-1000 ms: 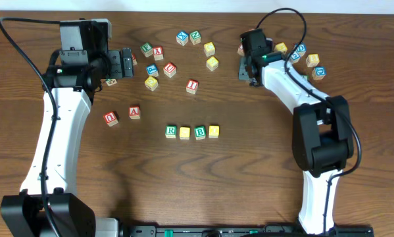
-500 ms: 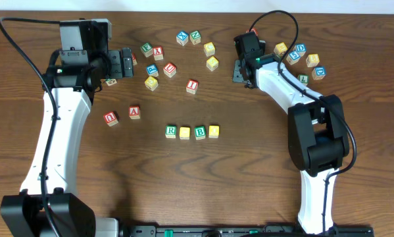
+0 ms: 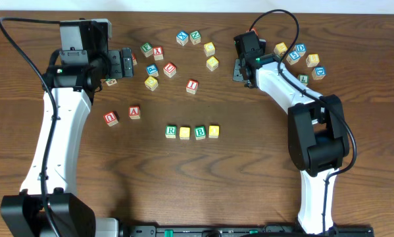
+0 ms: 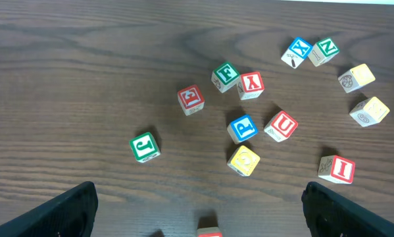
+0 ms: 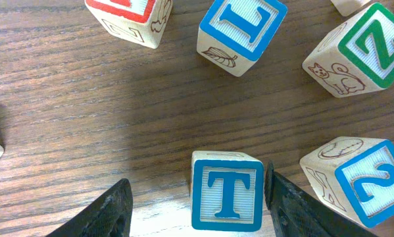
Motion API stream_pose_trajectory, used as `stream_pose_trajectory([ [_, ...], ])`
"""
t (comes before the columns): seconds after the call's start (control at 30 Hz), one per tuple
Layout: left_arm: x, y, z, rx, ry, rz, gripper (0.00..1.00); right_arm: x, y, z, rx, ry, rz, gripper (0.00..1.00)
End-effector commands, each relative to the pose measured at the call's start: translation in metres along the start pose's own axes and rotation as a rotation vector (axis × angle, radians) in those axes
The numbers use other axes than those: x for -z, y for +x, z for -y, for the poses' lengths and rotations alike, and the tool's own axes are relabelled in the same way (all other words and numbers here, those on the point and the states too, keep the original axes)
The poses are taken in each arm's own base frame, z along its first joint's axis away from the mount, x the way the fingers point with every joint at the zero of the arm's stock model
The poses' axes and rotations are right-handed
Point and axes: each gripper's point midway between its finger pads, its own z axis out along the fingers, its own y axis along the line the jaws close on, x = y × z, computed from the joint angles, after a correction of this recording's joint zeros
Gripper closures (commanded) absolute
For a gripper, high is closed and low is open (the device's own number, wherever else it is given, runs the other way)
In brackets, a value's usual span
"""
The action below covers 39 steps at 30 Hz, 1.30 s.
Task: Spell out ROBOT
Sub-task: 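Lower the right gripper around the blue T block, then close the right gripper on the blue T block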
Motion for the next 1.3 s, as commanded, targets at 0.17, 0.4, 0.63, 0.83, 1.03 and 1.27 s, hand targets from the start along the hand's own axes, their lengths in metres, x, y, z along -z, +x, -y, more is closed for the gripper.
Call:
stream_pose_trajectory([
  [0.17,0.009,-0.008,0.003,-0.007,0.012,0.028,0.02,0.0,0.005,0.008,-0.032,0.027,-0.038,0.4],
  [0.4,0.009,-0.008,0.003,-0.007,0.012,0.028,0.02,-0.001,0.005,0.014,-0.042,-0.009,-0.077,0.41],
  [0.63,0.009,-0.008,0.003,-0.007,0.012,0.028,0.02,0.007,-0.015,0.015,-0.021,-0.021,-0.046,0.42],
  [0.83,0.009,-0.008,0.003,-0.007,0.012,0.028,0.02,0.01,-0.021,0.013,-0.009,-0.031,-0.043,0.44],
  [1.03,0.009,-0.008,0.003,-0.007,0.012,0.028,0.02,-0.004,-0.012,0.013,0.009,-0.005,-0.105,0.46],
  [1.27,0.009,-0.008,0.003,-0.007,0.012,0.028,0.02,-0.011,-0.012,0.009,0.008,0.01,-0.115,0.5],
])
